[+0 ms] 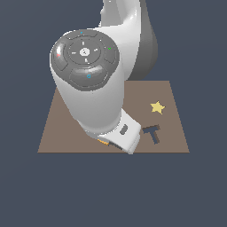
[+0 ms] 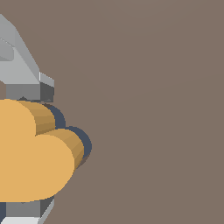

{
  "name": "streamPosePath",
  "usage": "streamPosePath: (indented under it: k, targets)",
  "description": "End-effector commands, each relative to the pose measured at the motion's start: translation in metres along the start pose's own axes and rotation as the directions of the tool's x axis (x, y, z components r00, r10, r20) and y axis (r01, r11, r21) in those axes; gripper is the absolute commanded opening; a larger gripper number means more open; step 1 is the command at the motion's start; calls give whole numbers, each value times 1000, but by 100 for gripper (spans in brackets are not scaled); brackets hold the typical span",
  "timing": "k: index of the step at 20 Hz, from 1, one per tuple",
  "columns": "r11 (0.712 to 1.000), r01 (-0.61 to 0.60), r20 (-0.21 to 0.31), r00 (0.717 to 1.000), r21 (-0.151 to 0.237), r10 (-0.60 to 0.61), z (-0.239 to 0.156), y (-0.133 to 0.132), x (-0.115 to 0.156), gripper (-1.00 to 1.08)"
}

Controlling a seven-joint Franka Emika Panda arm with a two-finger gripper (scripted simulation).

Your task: Insert a designated object into the corresponding slot on a board.

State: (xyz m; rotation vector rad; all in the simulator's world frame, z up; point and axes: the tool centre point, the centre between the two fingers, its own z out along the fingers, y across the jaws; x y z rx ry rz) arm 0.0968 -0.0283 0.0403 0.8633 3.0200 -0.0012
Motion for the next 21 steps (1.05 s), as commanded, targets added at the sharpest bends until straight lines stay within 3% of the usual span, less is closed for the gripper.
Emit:
streamPosePath:
  k: [1, 11, 12, 21]
  targets:
    - [1000, 22, 0, 1000, 0, -22, 0, 1, 2, -100]
    - [1000, 29, 0, 1000, 0, -29, 10, 1, 2, -100]
    - [1000, 29, 0, 1000, 0, -29, 10, 1, 2, 100]
    - [1000, 29, 0, 1000, 0, -29, 10, 1, 2, 100]
